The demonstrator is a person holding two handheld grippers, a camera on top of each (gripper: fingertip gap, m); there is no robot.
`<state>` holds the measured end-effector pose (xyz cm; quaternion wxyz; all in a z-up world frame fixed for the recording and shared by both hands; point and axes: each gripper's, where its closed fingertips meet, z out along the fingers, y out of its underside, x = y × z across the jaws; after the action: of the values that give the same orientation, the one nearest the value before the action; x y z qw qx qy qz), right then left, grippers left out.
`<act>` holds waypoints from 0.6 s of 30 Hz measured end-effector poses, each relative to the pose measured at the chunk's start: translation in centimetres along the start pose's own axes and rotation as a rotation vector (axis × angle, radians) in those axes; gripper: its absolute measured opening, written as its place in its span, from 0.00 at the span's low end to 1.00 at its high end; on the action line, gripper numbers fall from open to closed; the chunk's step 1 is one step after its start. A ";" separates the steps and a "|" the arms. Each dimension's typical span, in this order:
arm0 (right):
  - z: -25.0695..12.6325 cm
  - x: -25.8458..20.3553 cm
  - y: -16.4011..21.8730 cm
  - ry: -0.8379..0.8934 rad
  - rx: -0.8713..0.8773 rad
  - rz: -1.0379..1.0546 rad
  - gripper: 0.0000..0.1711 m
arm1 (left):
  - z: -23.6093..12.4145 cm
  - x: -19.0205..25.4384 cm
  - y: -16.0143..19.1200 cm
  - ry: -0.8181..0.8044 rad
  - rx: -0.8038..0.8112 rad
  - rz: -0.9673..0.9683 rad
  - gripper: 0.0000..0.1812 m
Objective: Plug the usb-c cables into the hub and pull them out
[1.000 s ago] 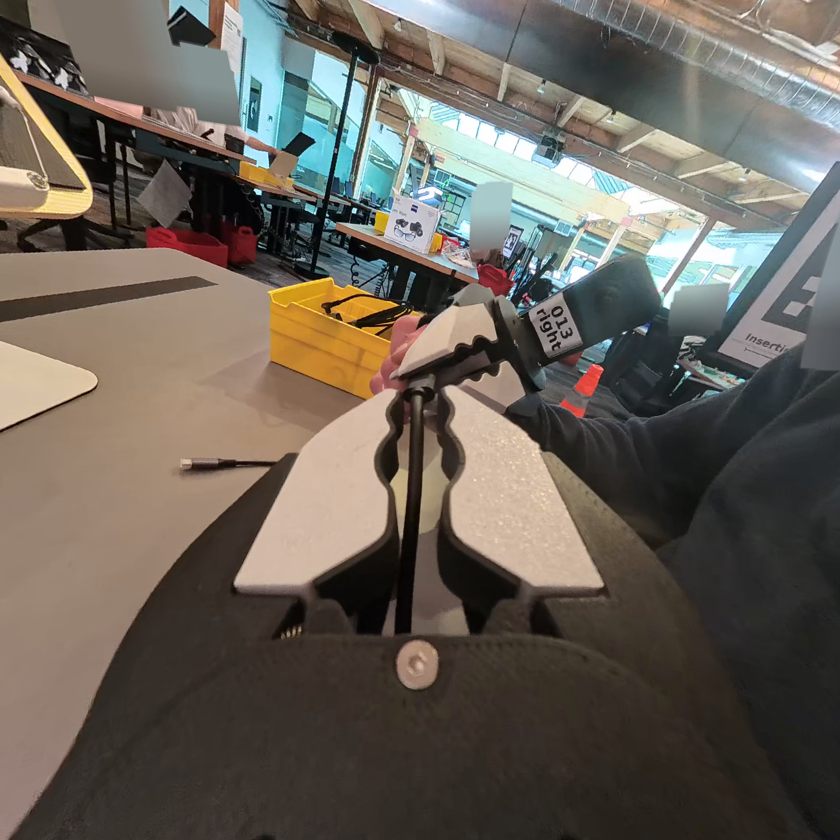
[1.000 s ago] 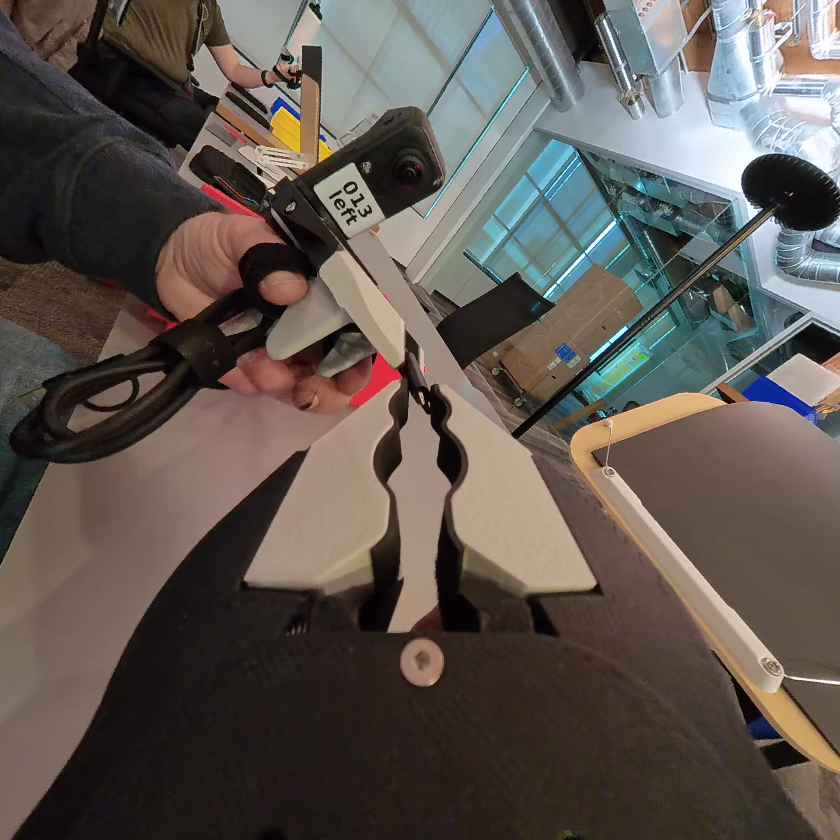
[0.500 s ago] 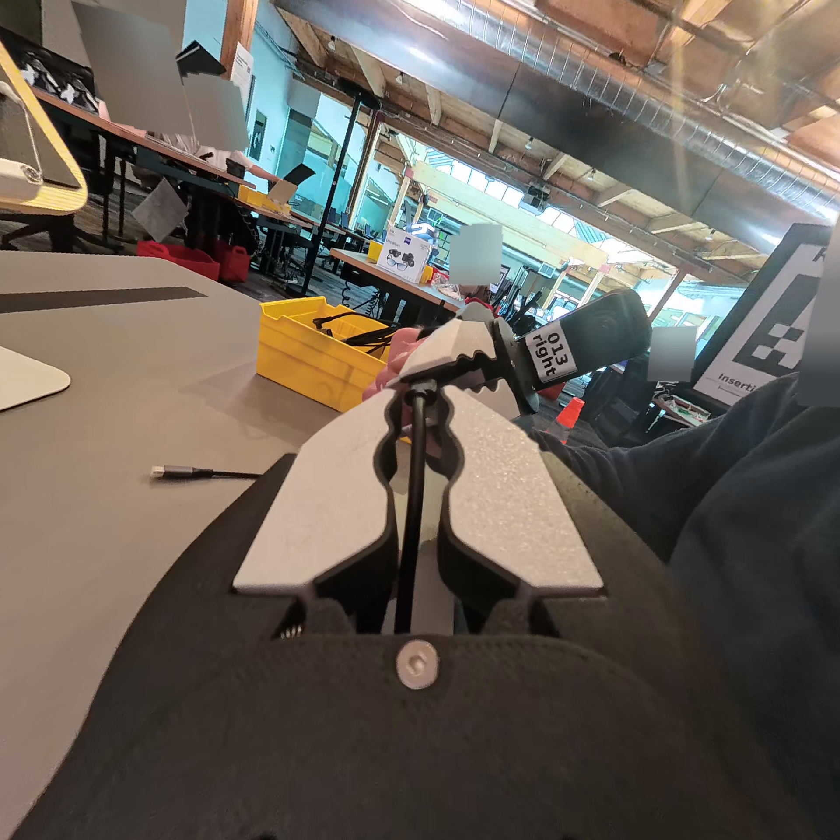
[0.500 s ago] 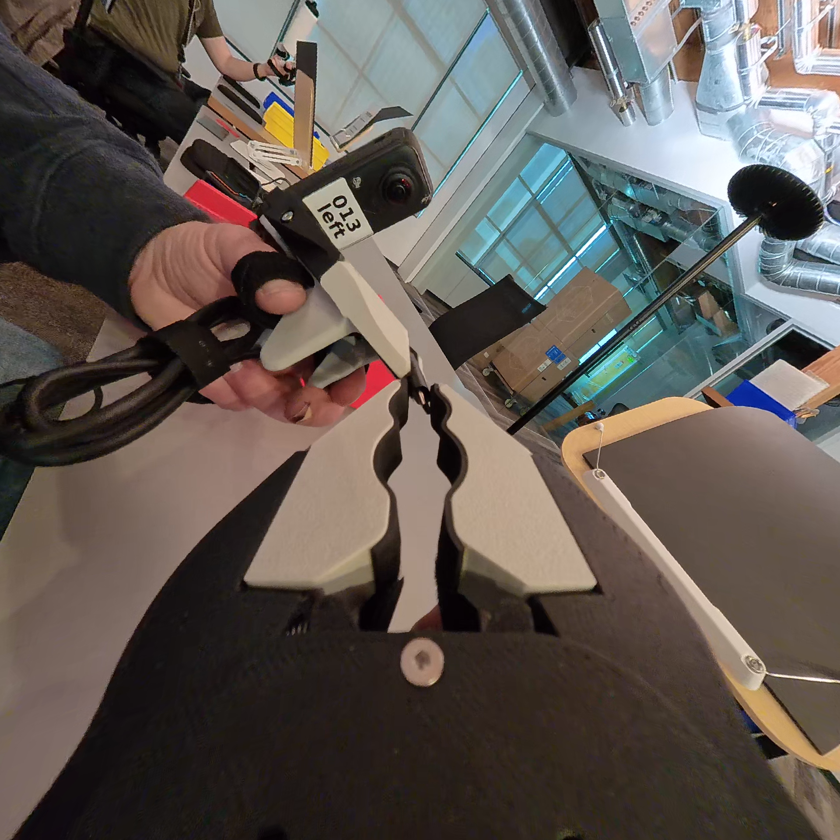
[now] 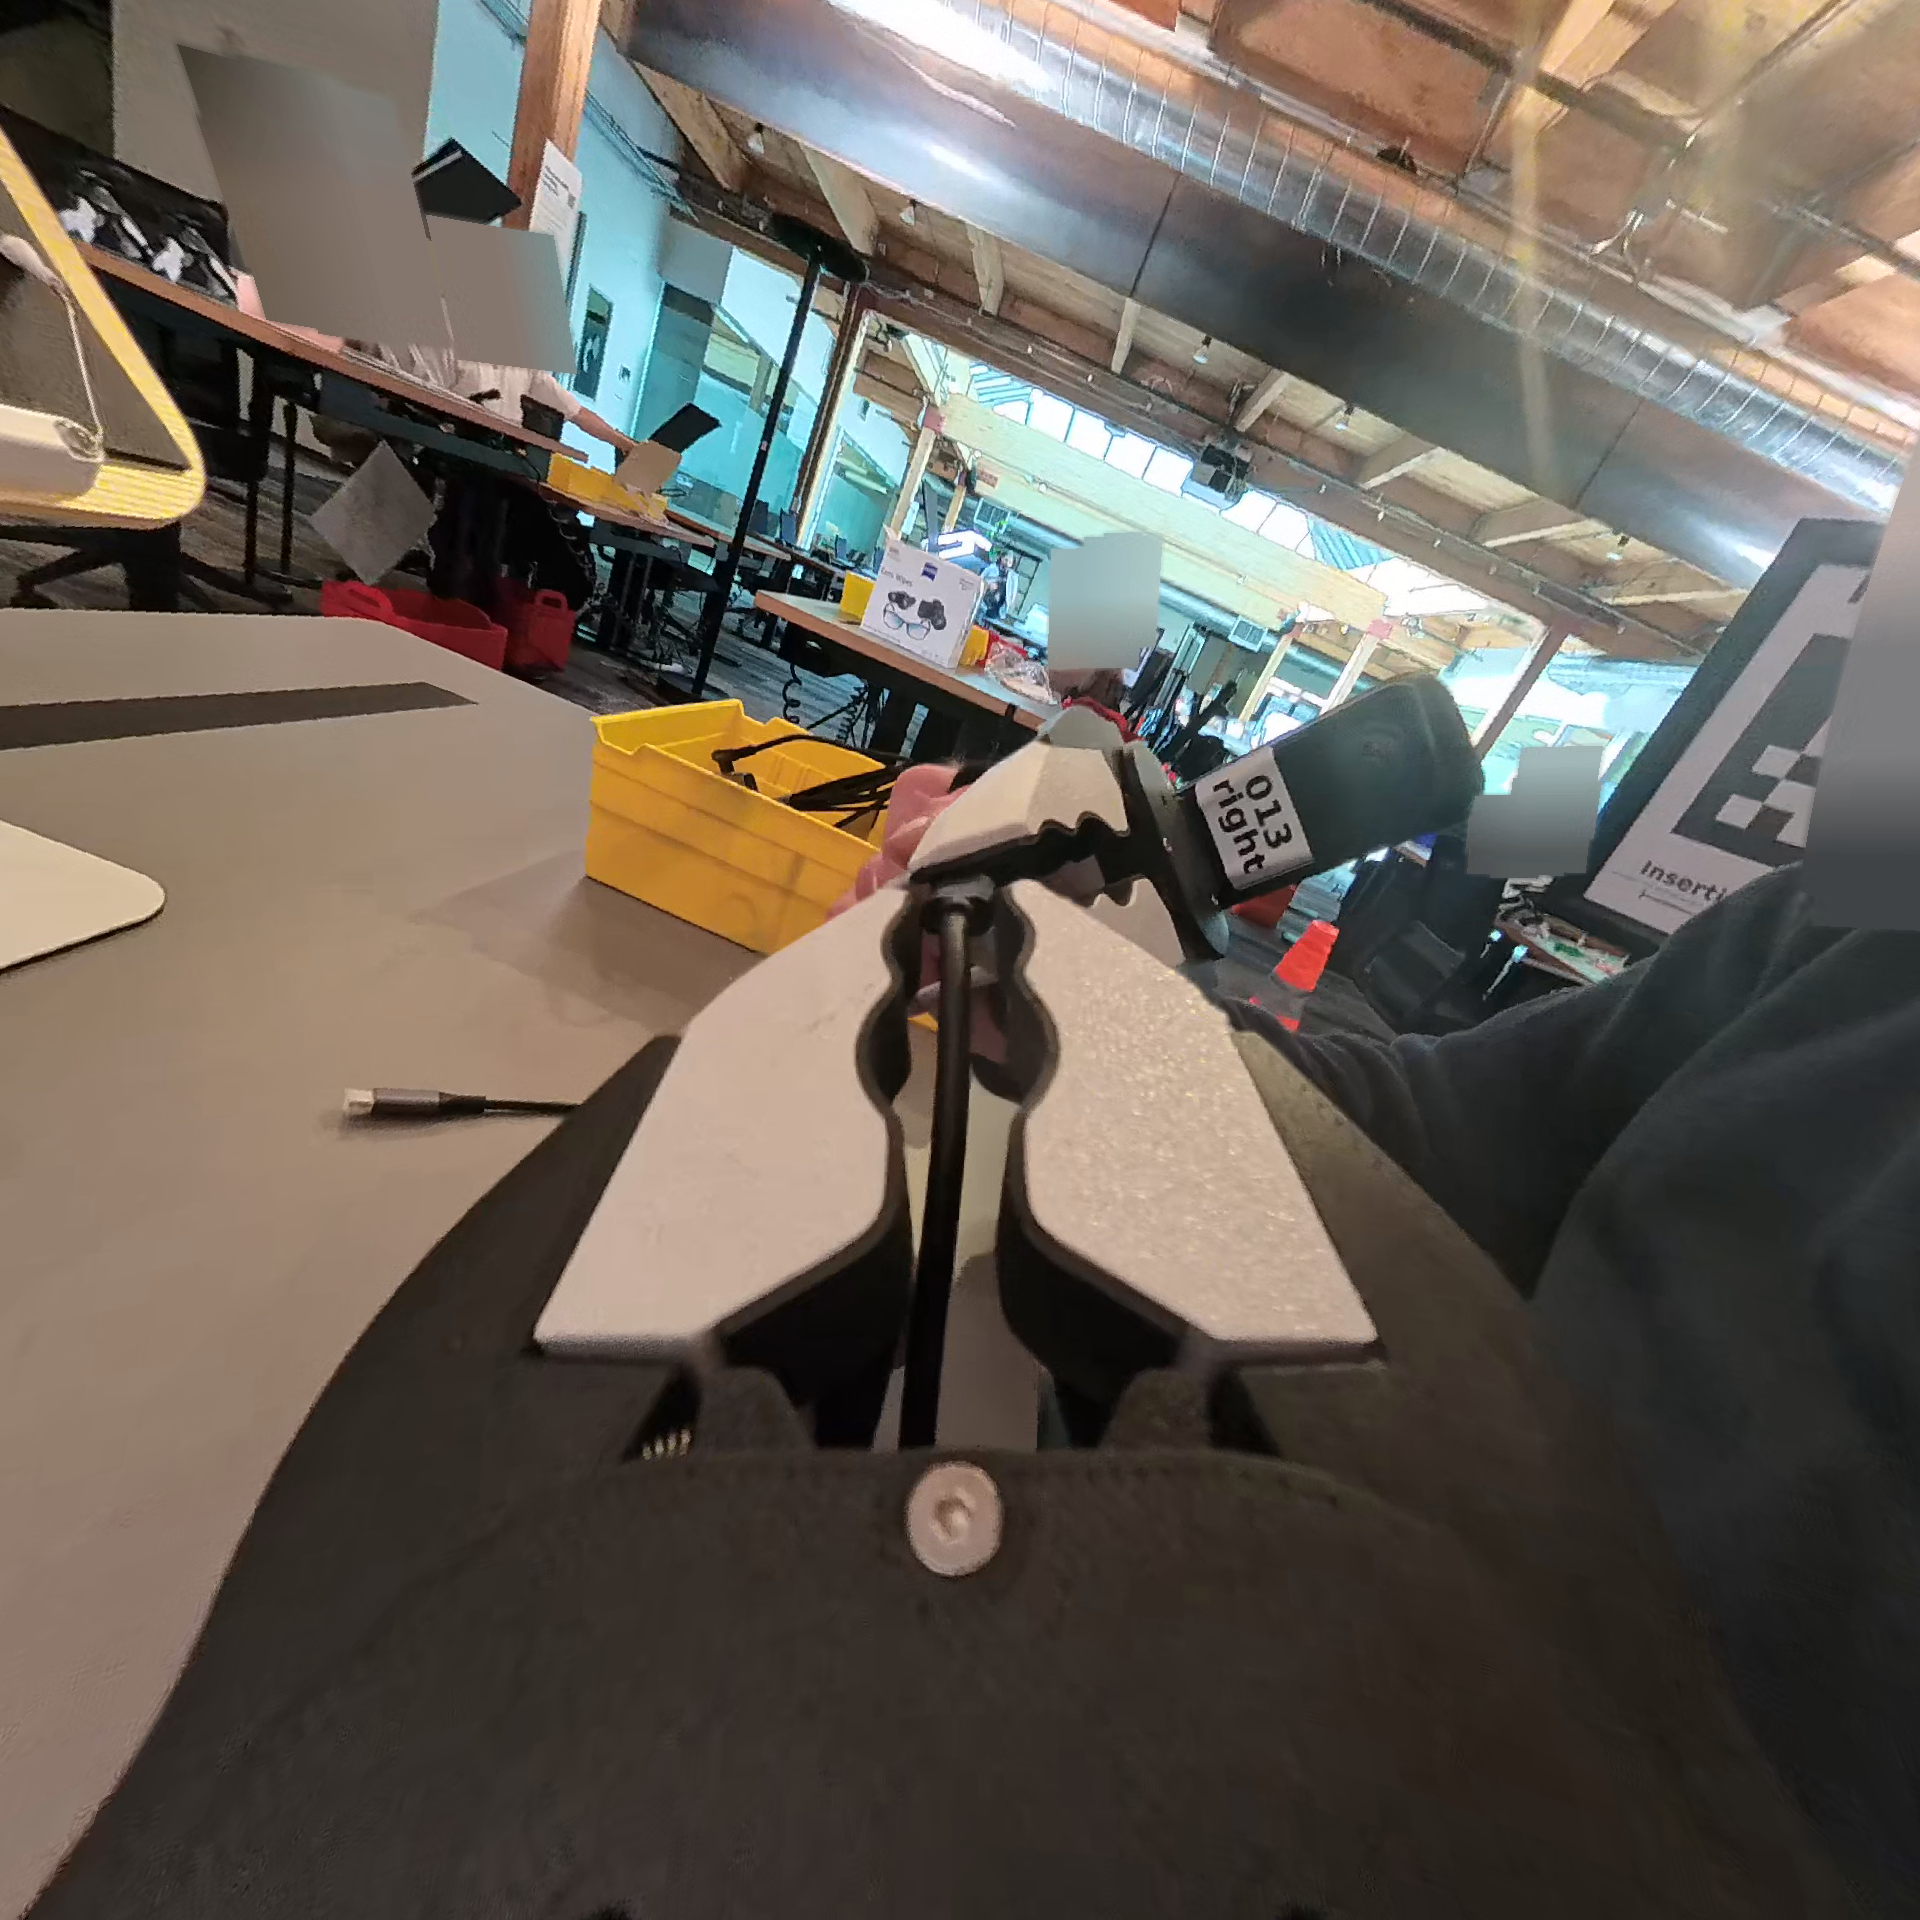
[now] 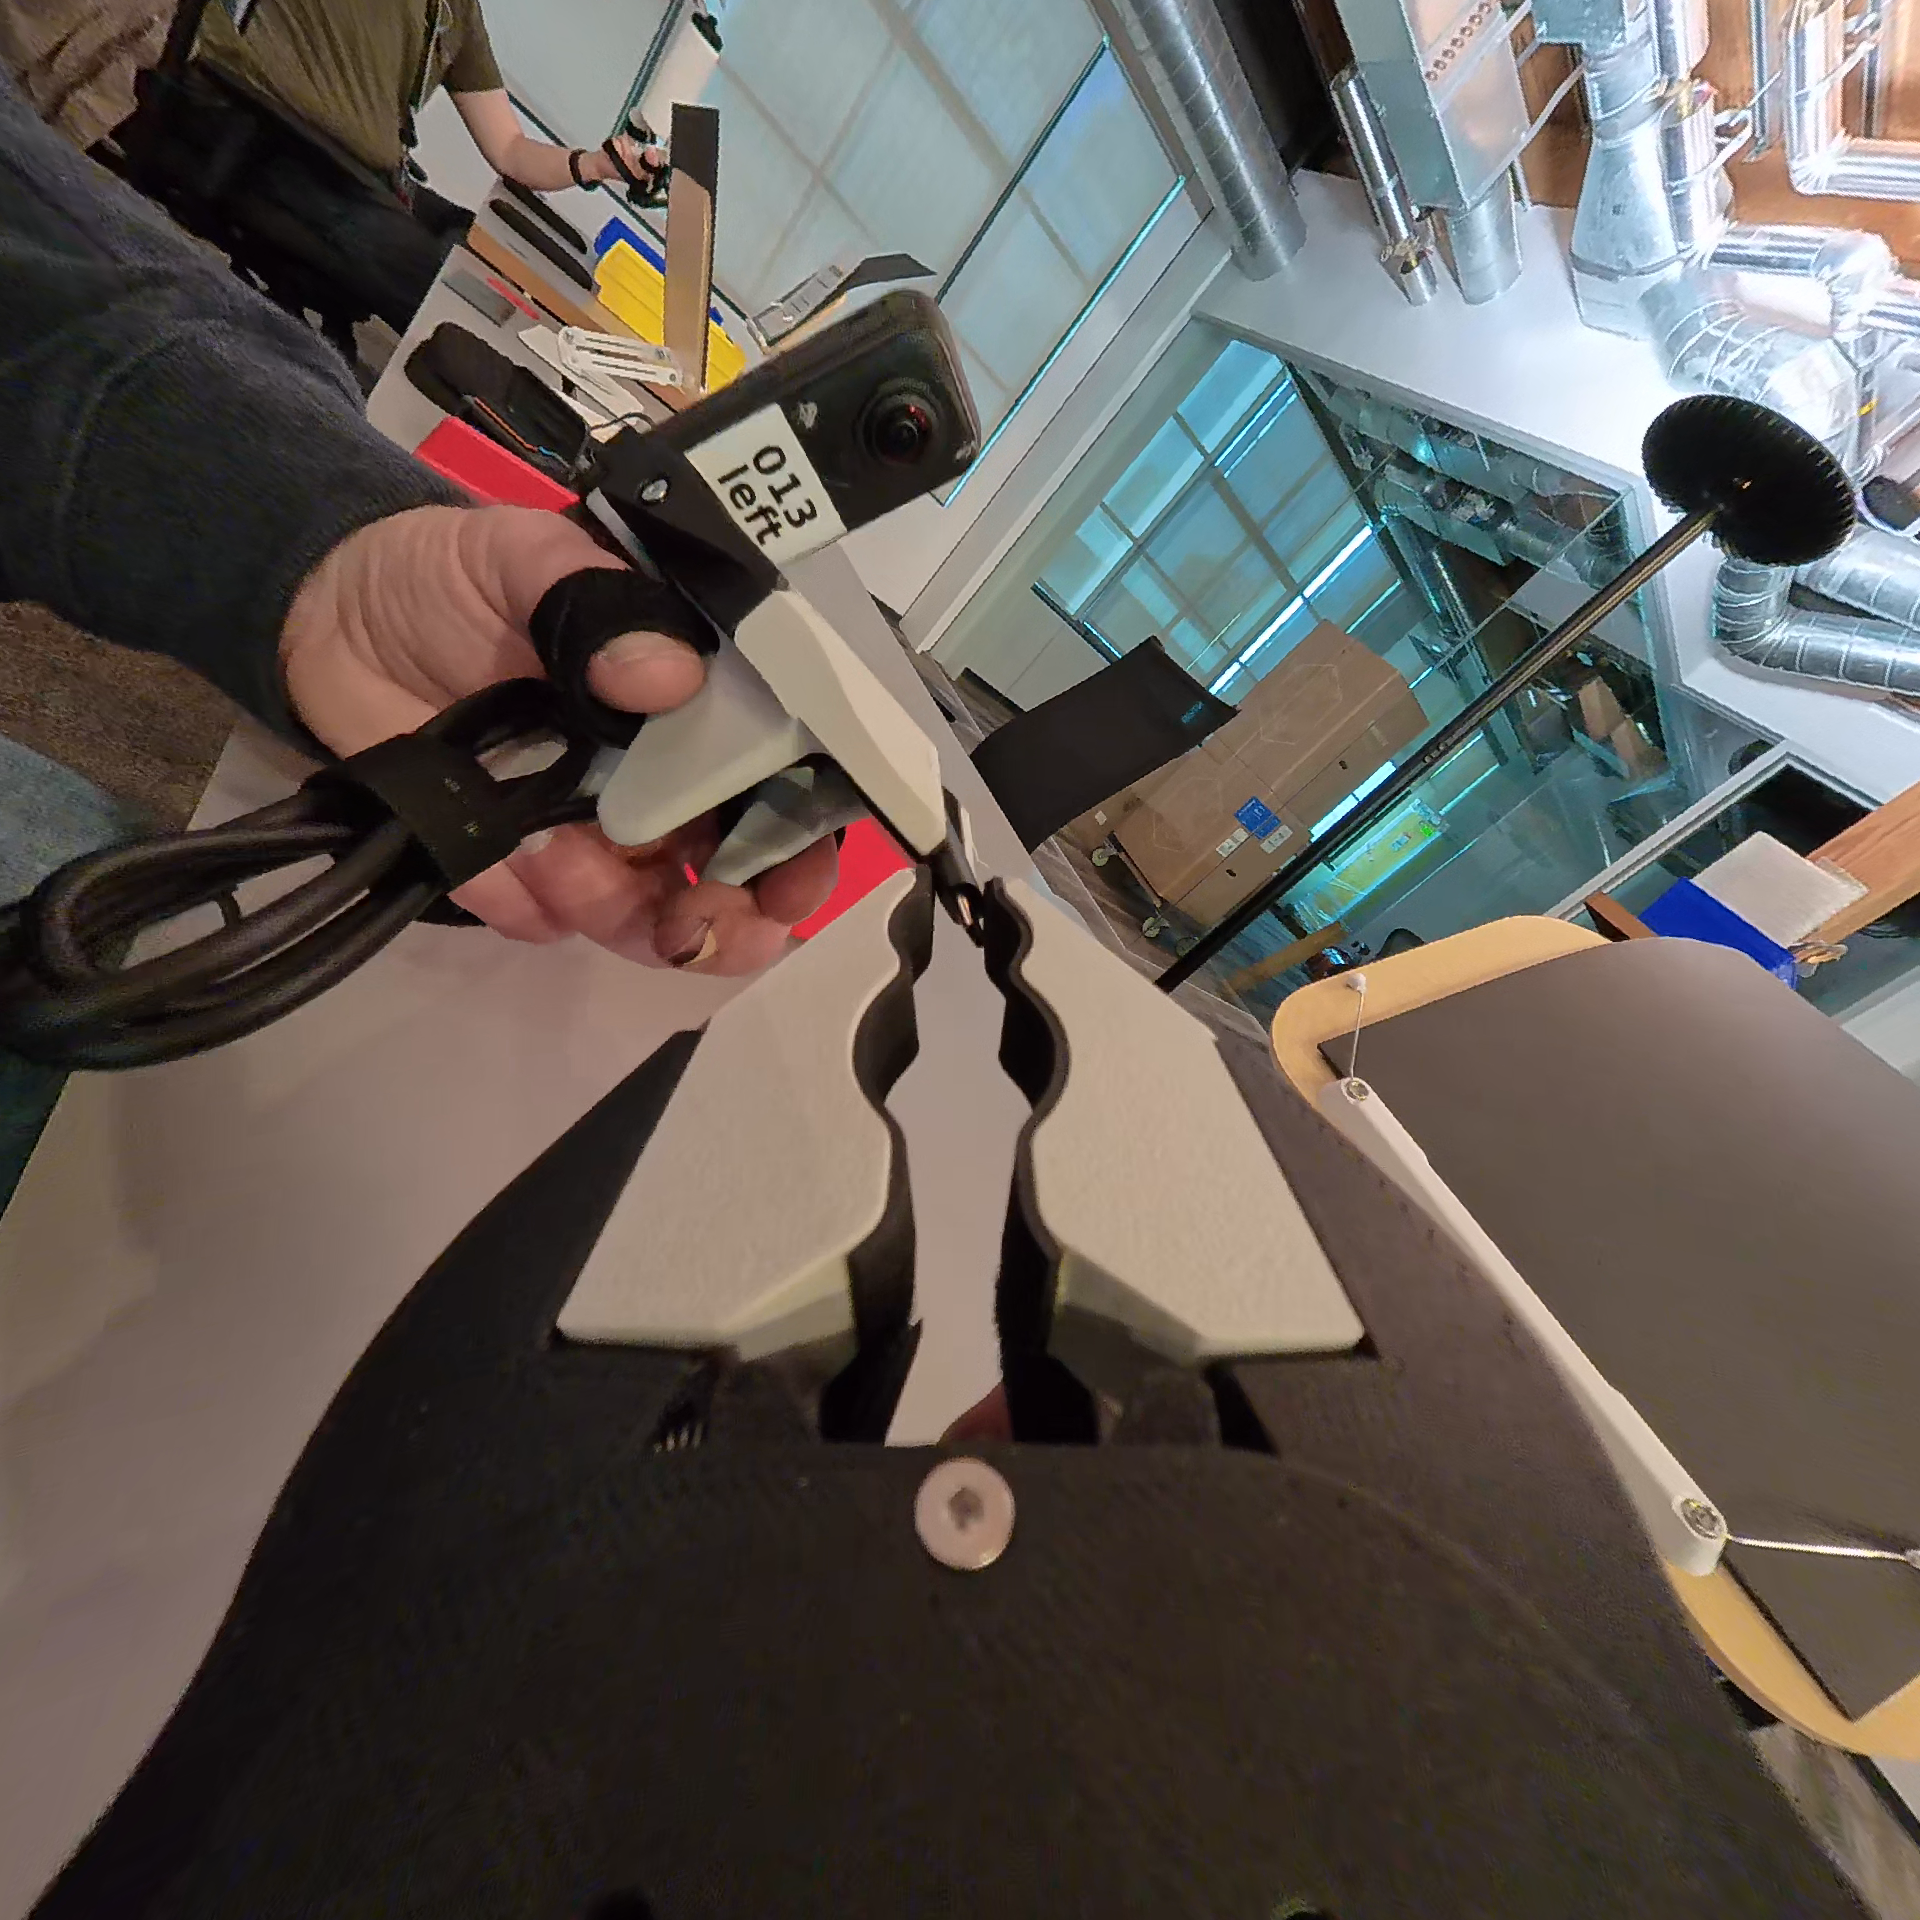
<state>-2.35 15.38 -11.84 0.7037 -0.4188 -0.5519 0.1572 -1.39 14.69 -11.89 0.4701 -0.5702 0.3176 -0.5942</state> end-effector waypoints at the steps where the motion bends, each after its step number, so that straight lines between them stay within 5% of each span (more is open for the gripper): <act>1: 0.0 0.0 0.1 0.000 -0.003 -0.004 0.03 | 0.0 -0.1 0.1 -0.011 -0.004 0.010 0.07; 18: -0.3 -0.1 1.1 -0.028 -0.052 0.015 0.09 | -0.5 -1.1 0.5 -0.046 -0.034 0.018 0.07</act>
<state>-1.87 15.89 -12.76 0.6836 -0.4387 -0.5625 0.1540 -1.84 15.46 -12.88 0.4728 -0.5886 0.3218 -0.5714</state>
